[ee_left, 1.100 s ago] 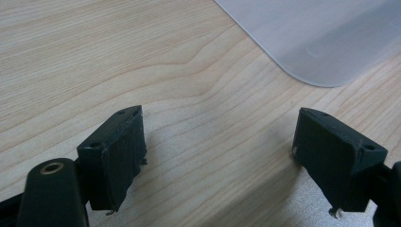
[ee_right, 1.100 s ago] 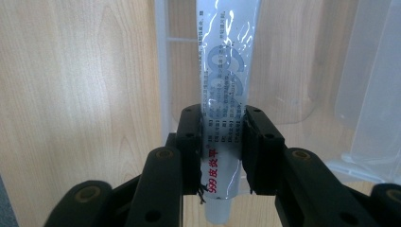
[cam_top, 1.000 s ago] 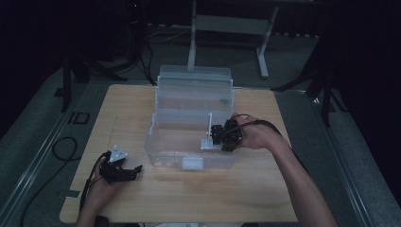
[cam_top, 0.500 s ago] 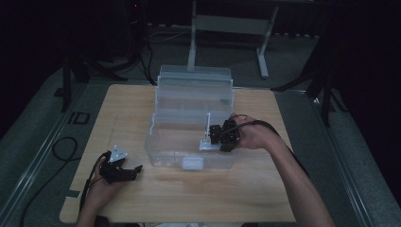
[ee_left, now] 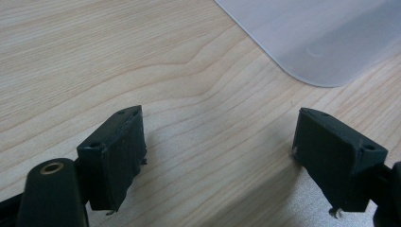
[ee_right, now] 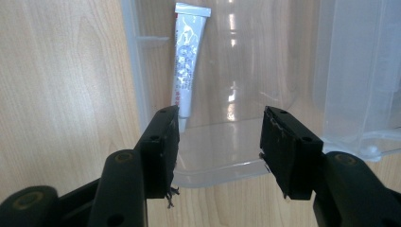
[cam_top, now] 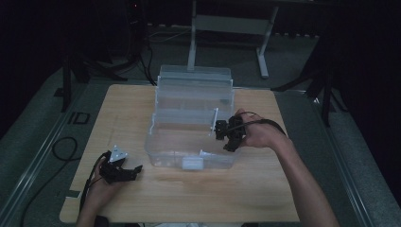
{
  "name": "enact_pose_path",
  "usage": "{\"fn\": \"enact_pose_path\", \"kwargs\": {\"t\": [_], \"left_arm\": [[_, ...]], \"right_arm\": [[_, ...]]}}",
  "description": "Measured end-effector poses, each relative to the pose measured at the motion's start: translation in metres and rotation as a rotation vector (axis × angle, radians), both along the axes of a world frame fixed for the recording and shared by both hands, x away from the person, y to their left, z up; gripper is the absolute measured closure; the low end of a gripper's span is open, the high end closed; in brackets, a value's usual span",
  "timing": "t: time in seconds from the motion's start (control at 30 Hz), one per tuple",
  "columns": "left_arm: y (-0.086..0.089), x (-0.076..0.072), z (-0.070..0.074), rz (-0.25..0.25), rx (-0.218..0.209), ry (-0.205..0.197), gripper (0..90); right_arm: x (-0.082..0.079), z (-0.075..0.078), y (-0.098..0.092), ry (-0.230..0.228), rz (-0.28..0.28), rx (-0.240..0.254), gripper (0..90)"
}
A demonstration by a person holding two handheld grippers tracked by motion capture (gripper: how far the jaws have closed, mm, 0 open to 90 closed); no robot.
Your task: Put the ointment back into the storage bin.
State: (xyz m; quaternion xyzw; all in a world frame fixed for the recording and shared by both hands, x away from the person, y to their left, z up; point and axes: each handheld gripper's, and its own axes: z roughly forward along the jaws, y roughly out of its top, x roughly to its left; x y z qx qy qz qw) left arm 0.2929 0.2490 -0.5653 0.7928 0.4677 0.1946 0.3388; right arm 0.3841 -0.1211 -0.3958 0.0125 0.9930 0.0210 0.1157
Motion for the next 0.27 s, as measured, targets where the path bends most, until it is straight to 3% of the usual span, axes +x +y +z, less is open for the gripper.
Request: {"fn": "enact_pose_path", "kwargs": {"t": [0.27], "left_arm": [[0.0001,0.0,0.0001,-0.001,0.001,0.0,18.4]], "right_arm": [[-0.0065,0.0035,-0.0037,0.01,-0.006,0.022,48.4]]}}
